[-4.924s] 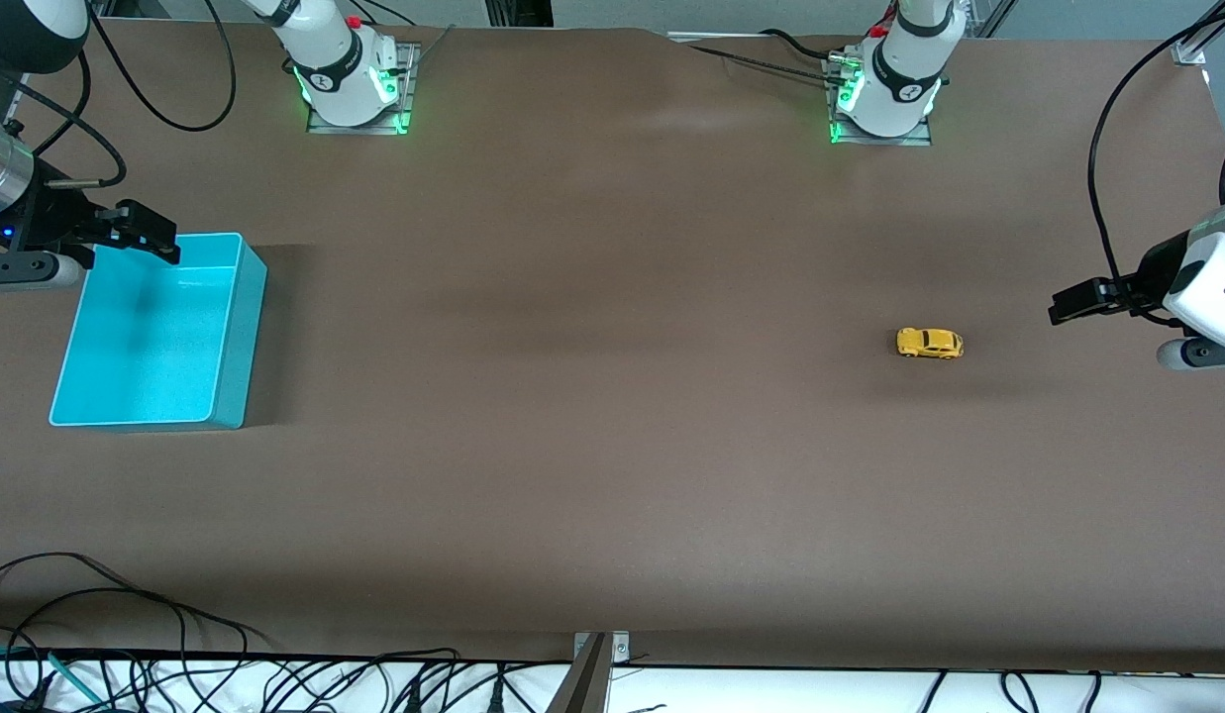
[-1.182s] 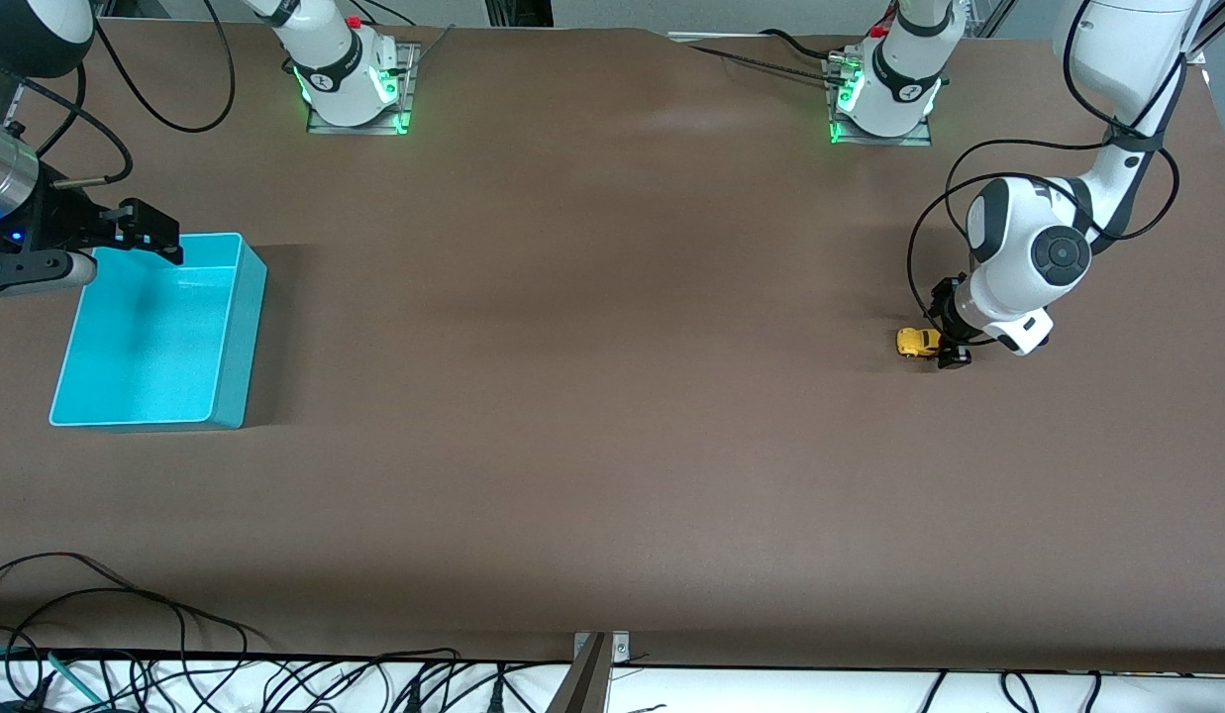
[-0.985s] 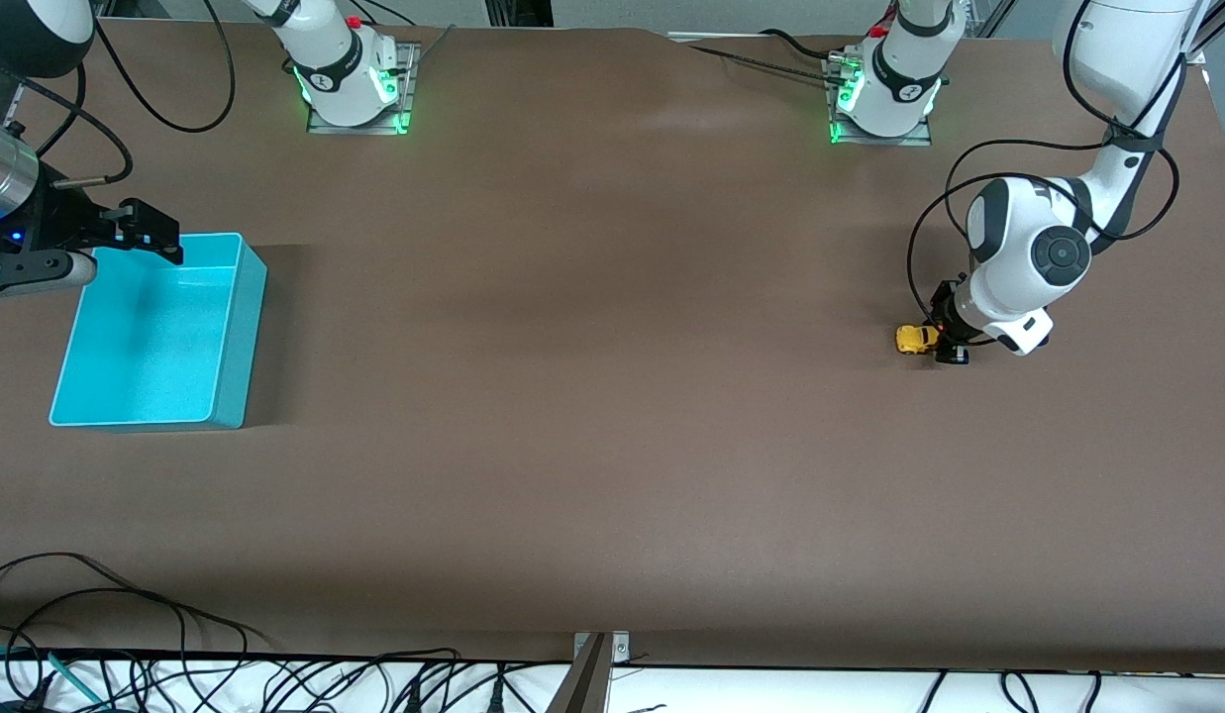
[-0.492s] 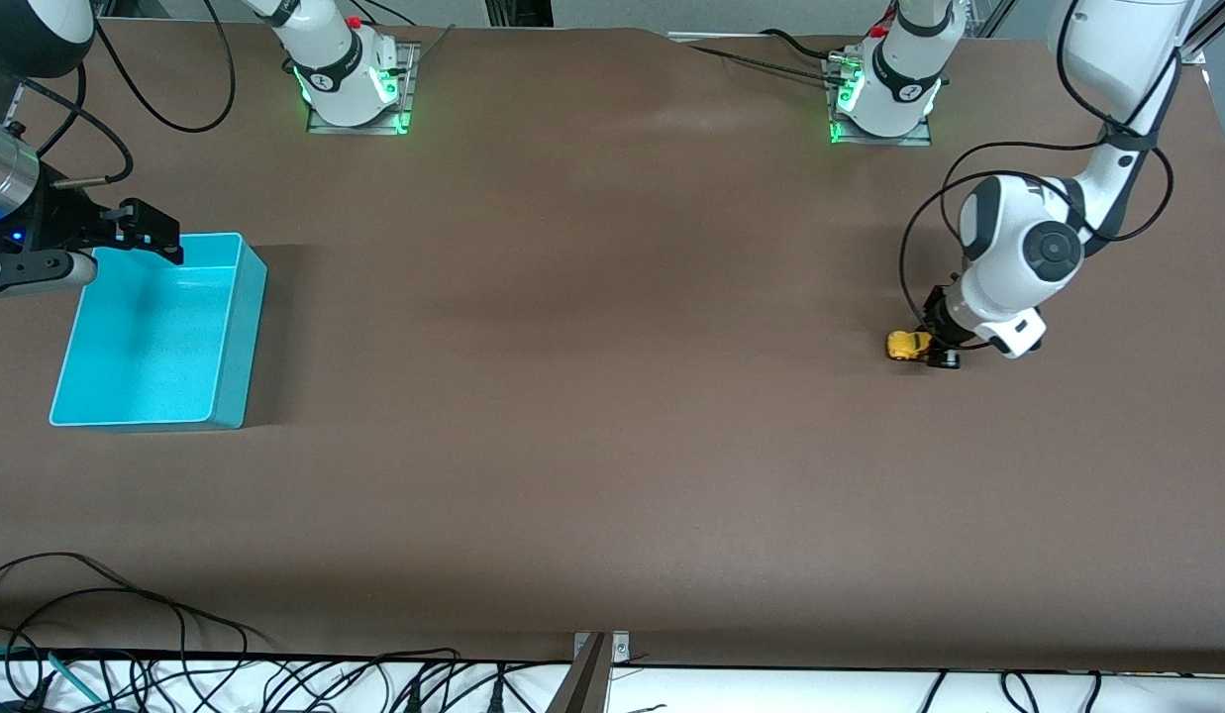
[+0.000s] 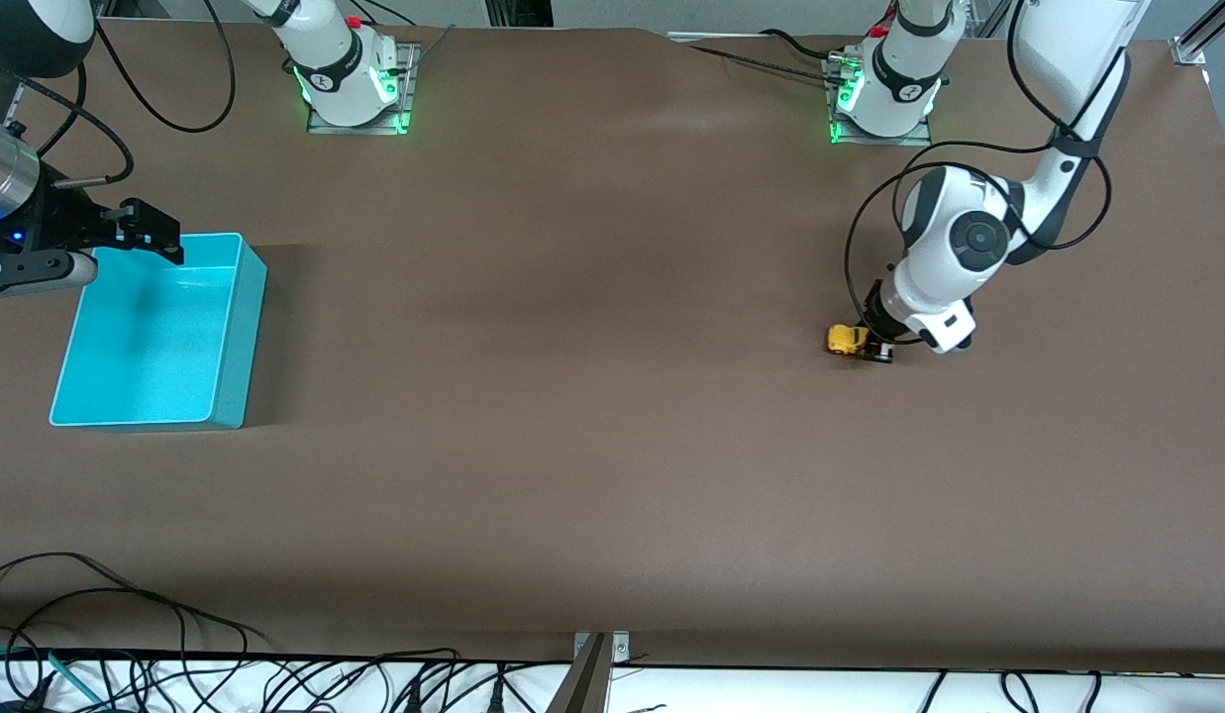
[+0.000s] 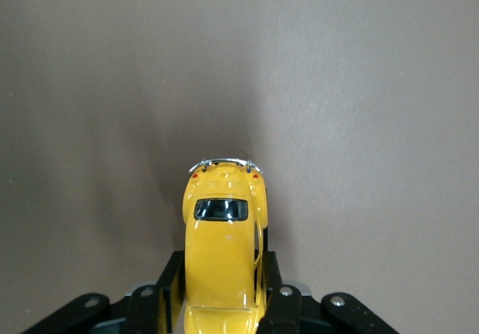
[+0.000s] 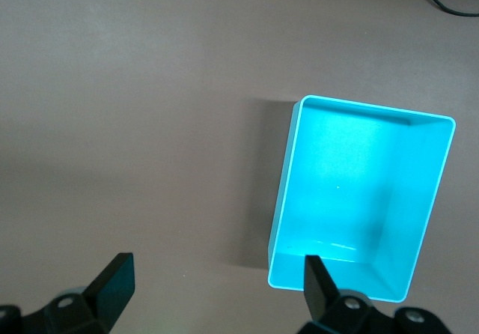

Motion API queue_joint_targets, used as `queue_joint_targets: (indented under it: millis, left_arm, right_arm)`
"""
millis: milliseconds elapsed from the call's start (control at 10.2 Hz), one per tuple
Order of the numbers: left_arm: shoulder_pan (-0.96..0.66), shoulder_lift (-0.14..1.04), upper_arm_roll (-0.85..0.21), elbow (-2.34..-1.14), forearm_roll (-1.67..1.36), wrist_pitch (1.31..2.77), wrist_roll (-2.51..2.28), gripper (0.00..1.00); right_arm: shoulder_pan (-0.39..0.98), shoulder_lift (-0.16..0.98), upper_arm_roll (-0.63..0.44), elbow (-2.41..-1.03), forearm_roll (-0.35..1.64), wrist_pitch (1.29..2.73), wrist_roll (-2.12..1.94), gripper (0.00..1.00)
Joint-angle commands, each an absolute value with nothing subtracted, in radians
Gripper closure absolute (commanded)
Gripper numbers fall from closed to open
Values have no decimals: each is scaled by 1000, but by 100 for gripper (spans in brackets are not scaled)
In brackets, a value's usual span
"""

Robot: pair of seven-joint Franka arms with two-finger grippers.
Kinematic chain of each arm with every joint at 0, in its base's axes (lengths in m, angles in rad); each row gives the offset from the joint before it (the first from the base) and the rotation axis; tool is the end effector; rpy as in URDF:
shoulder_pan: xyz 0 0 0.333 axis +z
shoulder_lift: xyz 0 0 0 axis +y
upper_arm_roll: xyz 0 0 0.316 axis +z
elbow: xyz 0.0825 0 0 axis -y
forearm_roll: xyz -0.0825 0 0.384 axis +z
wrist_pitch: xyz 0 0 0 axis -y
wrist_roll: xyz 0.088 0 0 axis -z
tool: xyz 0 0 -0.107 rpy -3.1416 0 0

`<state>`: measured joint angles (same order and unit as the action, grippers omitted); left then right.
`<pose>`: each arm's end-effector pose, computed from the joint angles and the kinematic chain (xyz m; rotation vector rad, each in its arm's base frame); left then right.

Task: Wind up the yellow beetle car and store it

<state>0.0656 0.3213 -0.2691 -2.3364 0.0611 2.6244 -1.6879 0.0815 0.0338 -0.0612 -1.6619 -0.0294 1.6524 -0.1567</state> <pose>0.5039 -0.1098 0.2015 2.3458 2.0640 -0.0873 0.5676 0.0091 0.5694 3.0999 0.2798 -0.0705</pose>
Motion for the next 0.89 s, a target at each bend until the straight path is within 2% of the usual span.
queue_joint_targets:
  millis: [0, 788]
  left_arm:
    - [66, 374, -278, -2292, 77, 2625, -1742, 100]
    - [96, 442, -265, -2272, 219, 2626, -1841, 100]
  right_arm:
    - [81, 32, -61, -1658, -12, 1640, -172, 0]
    - [83, 37, -55, -1660, -12, 1638, -172, 0]
